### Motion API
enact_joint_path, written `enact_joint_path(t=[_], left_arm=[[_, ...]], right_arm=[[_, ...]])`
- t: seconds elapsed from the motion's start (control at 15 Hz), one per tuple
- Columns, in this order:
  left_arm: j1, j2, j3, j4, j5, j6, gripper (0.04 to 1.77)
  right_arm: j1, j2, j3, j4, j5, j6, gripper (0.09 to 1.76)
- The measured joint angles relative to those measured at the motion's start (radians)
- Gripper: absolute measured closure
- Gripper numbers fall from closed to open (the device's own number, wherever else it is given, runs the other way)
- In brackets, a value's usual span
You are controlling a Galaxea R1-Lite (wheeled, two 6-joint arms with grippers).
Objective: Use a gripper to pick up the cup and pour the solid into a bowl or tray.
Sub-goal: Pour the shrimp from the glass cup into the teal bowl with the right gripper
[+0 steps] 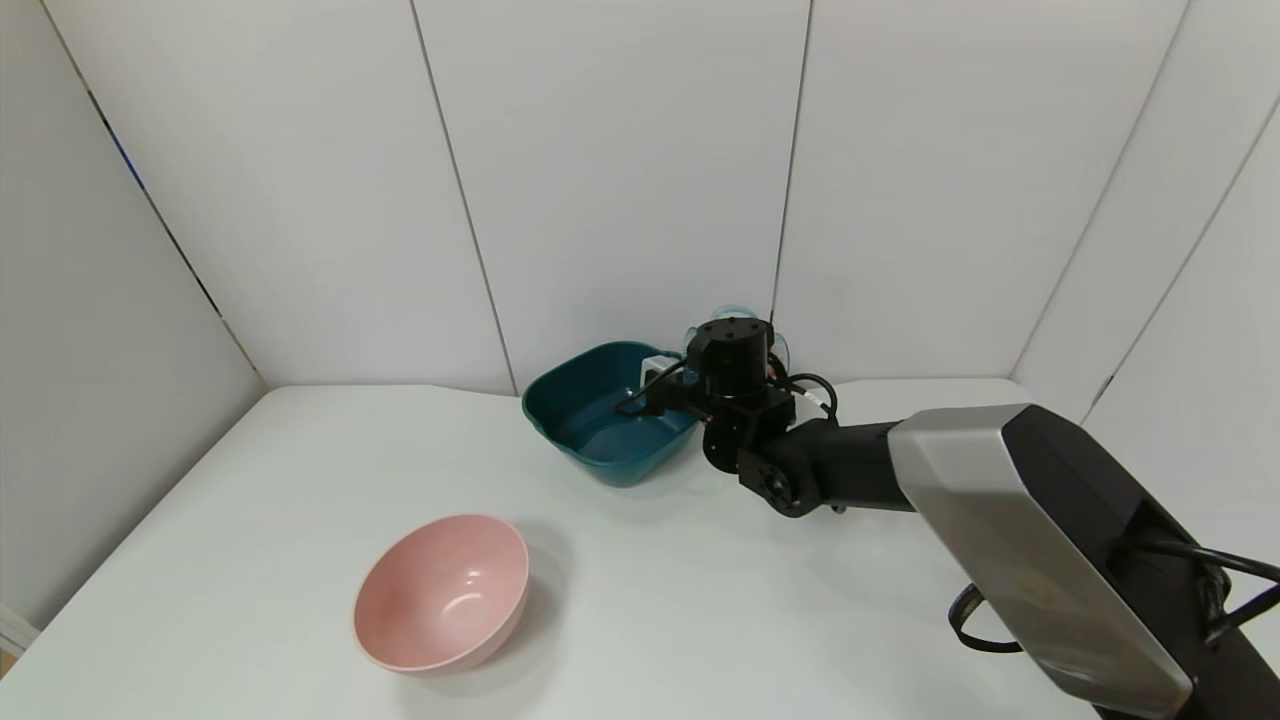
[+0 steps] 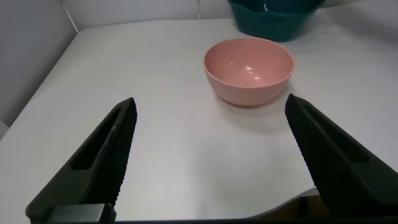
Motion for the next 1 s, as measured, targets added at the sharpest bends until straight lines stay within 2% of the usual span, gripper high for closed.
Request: enact_joint_path(t=[0.47, 0.8, 1.0], left_arm=[[0.000, 0.000, 0.000, 0.000, 0.000, 0.000, 0.09], [0.000, 0.000, 0.000, 0.000, 0.000, 0.000, 0.09], [0.000, 0.000, 0.000, 0.000, 0.000, 0.000, 0.09]], right_arm=[[0.020, 0.005, 0.000, -0.027, -0.075, -0.147, 0.51], [0.031, 0.019, 0.000, -0.190, -0.103, -0.358, 0.51], [0.034, 0.024, 0.000, -0.222, -0.104, -0.440, 0.51]])
